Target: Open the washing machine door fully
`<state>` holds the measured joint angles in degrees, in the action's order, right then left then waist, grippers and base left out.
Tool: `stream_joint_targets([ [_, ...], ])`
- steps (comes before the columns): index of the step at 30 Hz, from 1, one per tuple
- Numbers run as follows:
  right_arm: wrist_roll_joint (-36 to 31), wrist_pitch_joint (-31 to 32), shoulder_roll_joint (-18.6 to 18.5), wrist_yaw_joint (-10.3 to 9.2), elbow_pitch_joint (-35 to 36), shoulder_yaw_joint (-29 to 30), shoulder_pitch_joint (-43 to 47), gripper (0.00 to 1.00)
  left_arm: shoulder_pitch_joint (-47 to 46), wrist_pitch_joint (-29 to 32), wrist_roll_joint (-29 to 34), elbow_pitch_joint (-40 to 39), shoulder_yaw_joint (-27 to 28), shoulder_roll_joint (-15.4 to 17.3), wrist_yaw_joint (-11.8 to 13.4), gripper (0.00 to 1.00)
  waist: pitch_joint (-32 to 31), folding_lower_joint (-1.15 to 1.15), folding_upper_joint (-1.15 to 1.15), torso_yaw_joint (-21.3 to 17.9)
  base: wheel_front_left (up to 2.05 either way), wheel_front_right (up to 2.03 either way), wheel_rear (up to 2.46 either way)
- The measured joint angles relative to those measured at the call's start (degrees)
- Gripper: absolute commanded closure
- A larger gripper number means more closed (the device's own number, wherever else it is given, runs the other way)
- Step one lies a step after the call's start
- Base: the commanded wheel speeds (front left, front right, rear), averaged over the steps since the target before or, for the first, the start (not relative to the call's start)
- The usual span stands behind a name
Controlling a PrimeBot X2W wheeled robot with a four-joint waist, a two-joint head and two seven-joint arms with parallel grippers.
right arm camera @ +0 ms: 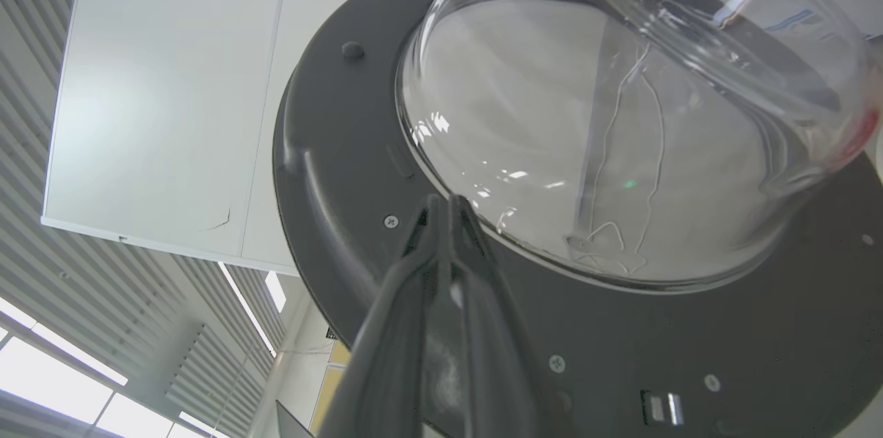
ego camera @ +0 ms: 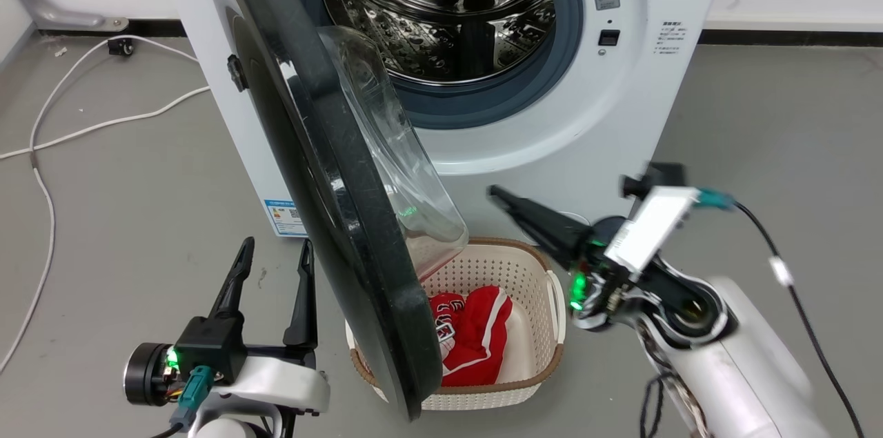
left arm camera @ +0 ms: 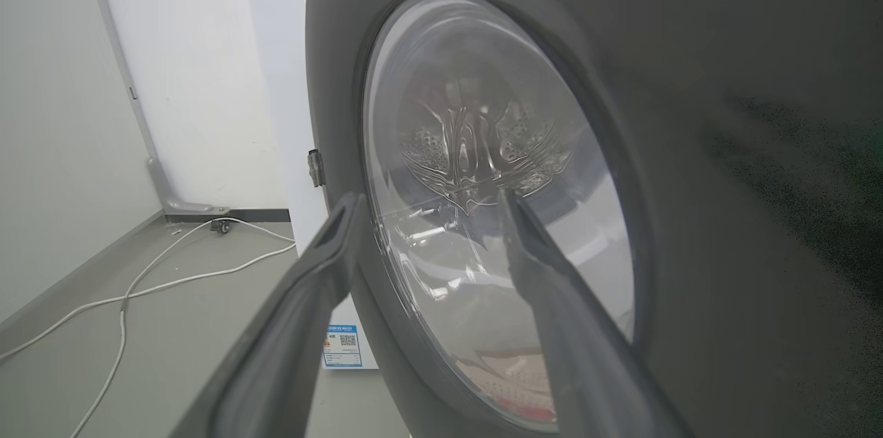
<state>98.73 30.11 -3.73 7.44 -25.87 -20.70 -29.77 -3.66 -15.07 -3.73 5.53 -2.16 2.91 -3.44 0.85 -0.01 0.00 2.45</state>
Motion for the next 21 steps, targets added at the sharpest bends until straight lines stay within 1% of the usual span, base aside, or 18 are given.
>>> stream_joint_targets([
  [1, -0.9, -2.8, -0.4, 0.02, 0.4, 1.0, 1.2, 0.5, 0.0, 0.0, 0.0, 0.0, 0.2, 0.0, 0.0, 0.0, -0.1, 0.0, 0.0, -0.2, 0.0, 0.0, 0.0],
  [2, -2.0, -5.5, -1.0, 0.02, 0.8, 1.9, 2.6, 0.0, 0.2, 0.0, -0.1, -0.1, 0.4, 0.0, 0.0, 0.0, -0.2, 0.0, 0.0, -0.3, 0.0, 0.0, 0.0],
  [3, -2.6, -8.6, -1.3, 0.03, 1.3, 3.2, 4.0, 0.0, 0.3, 0.0, -0.1, -0.1, 0.6, 0.0, 0.0, 0.0, -0.2, 0.0, 0.0, -0.5, 0.0, 0.0, 0.0],
  [4, -5.5, -14.6, -2.3, 0.03, 1.9, 4.9, 6.6, 0.0, 0.6, 0.0, -0.1, -0.1, 0.8, 0.0, 0.0, 0.0, -0.2, 0.0, 0.0, -0.8, 0.0, 0.0, 0.0],
  [5, -8.2, -17.9, -3.1, 0.03, 2.2, 5.1, 7.7, 0.0, 0.7, 0.0, -0.1, -0.1, 0.9, 0.0, 0.0, 0.0, -0.2, 0.0, 0.0, -0.9, 0.0, 0.0, 0.0],
  [10, -18.3, -32.0, -5.3, 0.03, 3.5, 6.5, 12.8, 0.0, 0.9, 0.0, 0.0, -0.2, 1.3, 0.0, 0.0, 0.0, 0.0, 0.0, 0.0, -1.5, 0.0, 0.0, 0.0],
  [13, -26.3, -40.3, -7.2, 0.03, 3.4, 7.1, 15.1, 0.0, 0.9, 0.0, 0.0, -0.2, 1.8, 0.0, 0.0, 0.0, 0.0, 0.01, 0.0, -1.8, 0.0, 0.0, 0.0],
  [15, -32.9, -43.5, -8.4, 0.04, 2.9, 7.9, 16.0, 0.0, 0.9, 0.0, 0.0, -0.2, 2.1, 0.0, 0.0, 0.0, 0.0, 0.01, 0.0, -2.1, 0.0, 0.0, 0.0],
  [17, -41.1, -44.7, -9.1, 0.04, 2.5, 10.0, 16.6, 0.0, 0.9, 0.0, 0.0, -0.2, 2.3, 0.0, 0.0, 0.0, -0.1, 0.0, 0.0, -2.3, 0.0, 0.0, 0.0],
  [19, -51.0, -45.0, -9.1, 0.04, 3.5, 14.4, 17.1, 0.0, 0.9, 0.0, 0.1, -0.2, 2.7, 0.0, 0.0, 0.0, -0.1, 0.01, 0.0, -2.5, 0.0, 0.0, 0.0],
  [21, -62.4, -45.1, -7.6, 0.04, 7.8, 20.3, 17.7, 0.0, 0.9, 0.0, 0.2, -0.3, 3.0, 0.0, 0.0, 0.0, -0.1, 0.0, 0.0, -2.8, 0.0, 0.0, 0.0],
])
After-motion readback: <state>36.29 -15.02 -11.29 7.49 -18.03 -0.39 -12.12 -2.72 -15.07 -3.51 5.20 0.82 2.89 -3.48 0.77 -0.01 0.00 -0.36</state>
